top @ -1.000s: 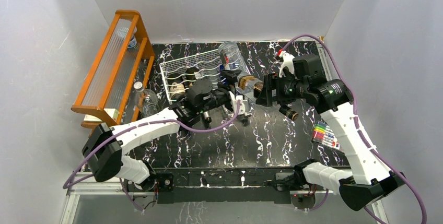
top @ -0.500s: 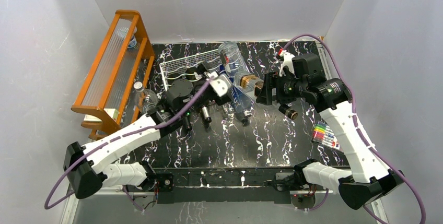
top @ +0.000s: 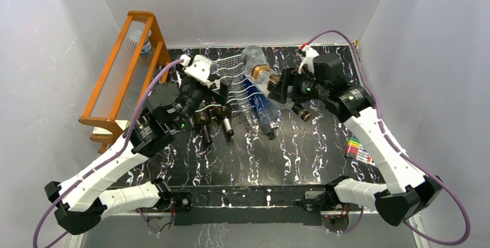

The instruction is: Put the wine bottle on the wine rack

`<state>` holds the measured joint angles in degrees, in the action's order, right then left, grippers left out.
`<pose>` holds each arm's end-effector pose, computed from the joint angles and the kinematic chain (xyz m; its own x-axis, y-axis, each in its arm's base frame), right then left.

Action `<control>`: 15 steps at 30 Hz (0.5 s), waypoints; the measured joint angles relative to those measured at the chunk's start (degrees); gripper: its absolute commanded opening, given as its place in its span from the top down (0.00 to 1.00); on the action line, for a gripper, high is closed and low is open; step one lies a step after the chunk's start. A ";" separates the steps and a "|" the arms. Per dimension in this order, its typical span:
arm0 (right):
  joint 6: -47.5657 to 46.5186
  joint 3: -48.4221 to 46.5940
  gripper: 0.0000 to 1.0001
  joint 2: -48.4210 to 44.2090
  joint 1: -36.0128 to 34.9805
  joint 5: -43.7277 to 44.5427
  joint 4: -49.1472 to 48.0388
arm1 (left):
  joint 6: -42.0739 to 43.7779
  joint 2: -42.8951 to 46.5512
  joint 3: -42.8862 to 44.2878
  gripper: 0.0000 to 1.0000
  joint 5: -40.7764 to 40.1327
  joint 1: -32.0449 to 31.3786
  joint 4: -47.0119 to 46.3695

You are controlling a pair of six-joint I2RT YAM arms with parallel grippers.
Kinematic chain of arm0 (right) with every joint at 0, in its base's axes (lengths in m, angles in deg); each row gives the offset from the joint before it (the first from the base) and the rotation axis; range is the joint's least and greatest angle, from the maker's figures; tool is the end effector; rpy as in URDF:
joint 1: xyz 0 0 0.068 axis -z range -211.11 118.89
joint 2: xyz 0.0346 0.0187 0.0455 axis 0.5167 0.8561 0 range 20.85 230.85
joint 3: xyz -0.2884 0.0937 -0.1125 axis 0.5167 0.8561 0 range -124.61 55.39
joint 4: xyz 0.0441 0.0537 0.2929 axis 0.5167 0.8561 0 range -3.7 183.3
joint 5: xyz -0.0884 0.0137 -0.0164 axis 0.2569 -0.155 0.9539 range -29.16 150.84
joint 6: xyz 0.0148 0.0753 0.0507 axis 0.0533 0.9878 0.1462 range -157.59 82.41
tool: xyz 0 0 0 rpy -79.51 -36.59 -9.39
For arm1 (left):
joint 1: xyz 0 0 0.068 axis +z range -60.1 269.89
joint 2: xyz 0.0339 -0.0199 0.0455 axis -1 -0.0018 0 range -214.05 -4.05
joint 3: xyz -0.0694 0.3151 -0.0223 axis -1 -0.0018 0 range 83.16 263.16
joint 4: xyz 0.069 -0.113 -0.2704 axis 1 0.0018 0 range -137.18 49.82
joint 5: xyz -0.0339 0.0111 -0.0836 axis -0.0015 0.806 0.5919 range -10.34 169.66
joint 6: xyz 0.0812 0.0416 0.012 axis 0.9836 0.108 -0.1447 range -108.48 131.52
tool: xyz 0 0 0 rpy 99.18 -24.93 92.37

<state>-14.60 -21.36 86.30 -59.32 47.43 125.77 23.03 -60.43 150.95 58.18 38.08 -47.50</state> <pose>0.2503 0.1559 0.4431 -0.6330 0.0916 -0.7687 -0.4267 0.7873 0.4451 0.1857 -0.1874 0.5229 0.2248 0.0143 -0.9743 0.4745 0.8717 0.1223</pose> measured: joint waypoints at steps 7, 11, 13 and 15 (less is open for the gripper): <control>1.27 0.39 1.00 9.29 -10.82 9.49 -9.49 | -2.25 -3.19 6.84 0.02 -0.44 0.44 9.18; 1.44 0.39 1.00 15.32 -15.39 14.95 -14.43 | -5.70 -6.19 9.42 0.02 2.71 4.35 12.87; 1.84 0.39 1.00 17.70 -16.33 17.05 -16.65 | -8.26 -7.58 9.70 0.02 4.57 8.44 14.60; 2.38 0.42 1.00 20.11 -16.63 19.39 -19.04 | -10.84 -9.16 9.90 0.02 5.84 11.96 16.11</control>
<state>-12.22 -20.95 106.41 -75.95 66.82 106.73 12.19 -69.59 160.85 64.02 50.04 -31.39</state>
